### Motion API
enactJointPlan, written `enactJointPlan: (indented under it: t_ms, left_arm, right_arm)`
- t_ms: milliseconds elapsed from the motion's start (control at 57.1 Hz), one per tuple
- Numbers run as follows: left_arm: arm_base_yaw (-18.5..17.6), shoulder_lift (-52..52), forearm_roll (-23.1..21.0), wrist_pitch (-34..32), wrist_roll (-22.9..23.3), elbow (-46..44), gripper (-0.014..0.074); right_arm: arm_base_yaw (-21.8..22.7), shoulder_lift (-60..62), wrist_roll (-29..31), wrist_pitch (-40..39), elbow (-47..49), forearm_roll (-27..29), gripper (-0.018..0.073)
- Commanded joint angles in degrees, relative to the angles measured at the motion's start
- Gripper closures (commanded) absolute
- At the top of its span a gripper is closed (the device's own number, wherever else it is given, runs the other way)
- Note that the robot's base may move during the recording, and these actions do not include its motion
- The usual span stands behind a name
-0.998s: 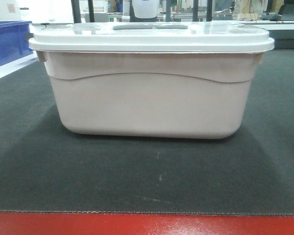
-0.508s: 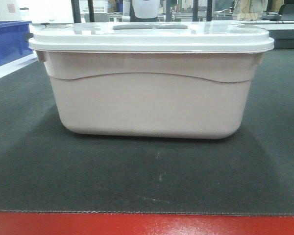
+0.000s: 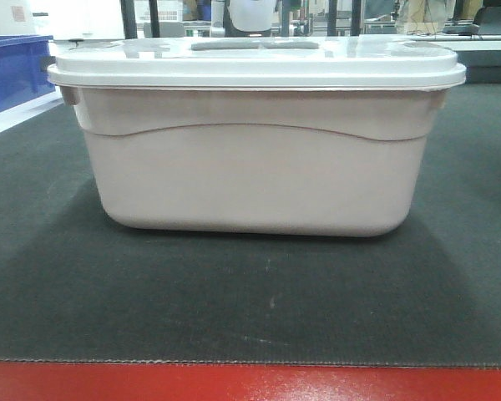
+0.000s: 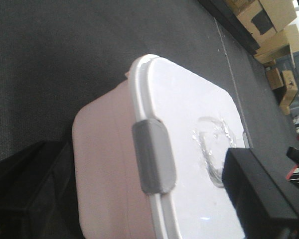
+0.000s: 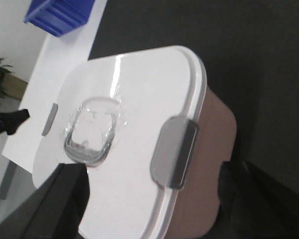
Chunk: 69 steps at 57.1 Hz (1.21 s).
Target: Grab white bin and place on right shelf
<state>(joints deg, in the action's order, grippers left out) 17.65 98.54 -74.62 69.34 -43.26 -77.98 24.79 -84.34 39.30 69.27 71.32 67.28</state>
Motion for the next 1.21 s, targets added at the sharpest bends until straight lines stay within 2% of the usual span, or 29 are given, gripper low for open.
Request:
enactJointPlan:
  t_ms: [0, 123, 263, 438, 595, 788, 963, 1191]
  left_arm:
    - [-0.01, -0.01, -7.8, 7.38, -0.74, -1.88, 0.0081]
    - [-1.03, 3.08, -9.26, 7.38, -0.74, -1.88, 0.0081]
    - [-4.13, 6.34, -9.37, 7.38, -0.74, -1.88, 0.0081]
    - [-8.42, 8.77, -11.88, 7.48, -0.74, -1.88, 0.0081]
    - [-9.73, 8.9, -14.65, 7.48, -0.62, -1.88, 0.0081]
    - [-11.96, 8.9, -15.03, 7.48, -0.16, -1.88, 0.0081]
    - [-13.92, 8.9, -15.39, 7.48, -0.16, -1.88, 0.0081]
    - [-14.86, 8.9, -15.43, 7.48, -0.16, -1.88, 0.0081]
  right_arm:
    - [0.55, -2.04, 4.07, 6.89, 1.99, 9.43, -0.0068]
    - [0.23, -6.51, 5.0, 6.89, 1.99, 10.21, -0.0068]
    - [-0.53, -10.3, 6.46, 6.89, 1.94, 10.89, -0.0068]
    - [-4.48, -12.41, 8.7, 6.94, 0.0, 15.43, -0.0068]
    - [-7.56, -12.62, 11.0, 6.94, -3.24, 16.91, -0.0068]
    - [-9.51, -12.62, 13.63, 6.94, -6.71, 20.61, -0.0068]
    - [-10.17, -12.64, 14.42, 6.94, -7.27, 21.73, -0.0068]
    - [-12.29, -12.64, 15.43, 6.91, -7.27, 25.48, -0.0068]
